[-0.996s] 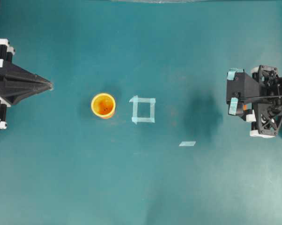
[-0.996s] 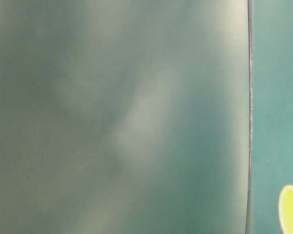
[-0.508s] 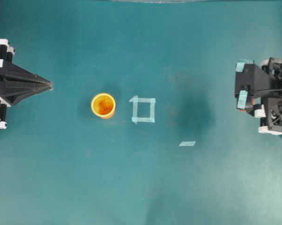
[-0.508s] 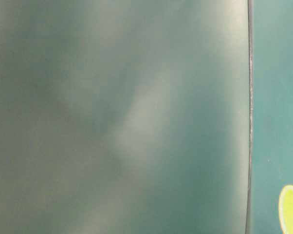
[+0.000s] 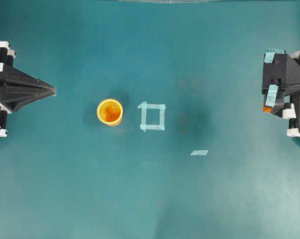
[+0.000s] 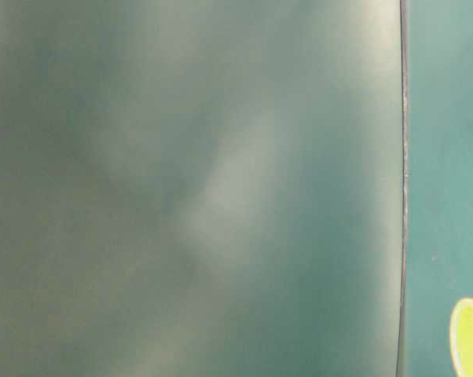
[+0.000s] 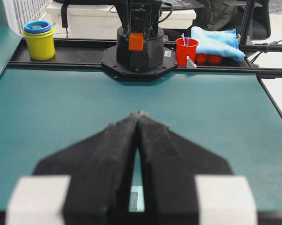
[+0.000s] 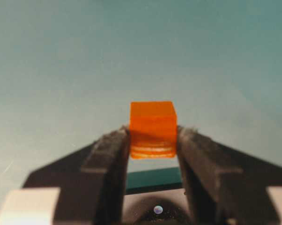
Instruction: Lift the orange block with right arm.
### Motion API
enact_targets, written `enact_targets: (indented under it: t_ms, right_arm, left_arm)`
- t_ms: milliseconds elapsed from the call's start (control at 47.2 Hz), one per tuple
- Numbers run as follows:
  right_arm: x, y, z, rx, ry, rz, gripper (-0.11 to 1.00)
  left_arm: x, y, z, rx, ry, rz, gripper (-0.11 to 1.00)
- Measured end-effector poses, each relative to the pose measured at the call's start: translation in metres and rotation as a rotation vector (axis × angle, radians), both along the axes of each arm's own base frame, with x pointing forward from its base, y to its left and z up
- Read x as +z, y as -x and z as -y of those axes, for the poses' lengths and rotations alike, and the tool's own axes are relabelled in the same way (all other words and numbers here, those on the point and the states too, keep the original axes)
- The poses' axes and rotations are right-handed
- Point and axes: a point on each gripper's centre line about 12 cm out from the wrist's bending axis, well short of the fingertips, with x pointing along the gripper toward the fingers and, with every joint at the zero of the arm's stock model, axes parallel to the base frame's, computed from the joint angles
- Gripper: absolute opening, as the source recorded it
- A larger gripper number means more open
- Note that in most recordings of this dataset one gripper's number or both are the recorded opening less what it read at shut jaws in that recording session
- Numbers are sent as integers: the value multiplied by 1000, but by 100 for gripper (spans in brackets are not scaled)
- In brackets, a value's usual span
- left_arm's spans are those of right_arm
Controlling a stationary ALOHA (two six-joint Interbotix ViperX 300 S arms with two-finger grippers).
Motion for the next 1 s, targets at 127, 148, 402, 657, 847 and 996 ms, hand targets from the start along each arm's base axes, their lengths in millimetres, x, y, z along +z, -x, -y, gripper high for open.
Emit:
enact_targets:
  t_ms: [127, 148, 402, 657, 847, 996]
  right_arm:
    - [5, 0, 0, -1, 2, -8, 40]
    - [6, 0, 0, -1, 0, -8, 40]
    - [7, 1, 0, 0, 1, -14, 40]
    - [7, 1, 0, -2, 0, -15, 40]
    - [7, 1, 0, -3, -1, -15, 40]
    - [7, 1, -1, -2, -7, -12, 40]
  left_arm:
    - [0, 0, 0, 0, 0, 0, 1]
    - [0, 0, 0, 0, 0, 2, 1]
    - [1, 0, 0, 0, 0, 2, 1]
    - [0, 0, 0, 0, 0, -2, 1]
    - [0, 0, 0, 0, 0, -2, 1]
    - [0, 0, 0, 0, 0, 0, 1]
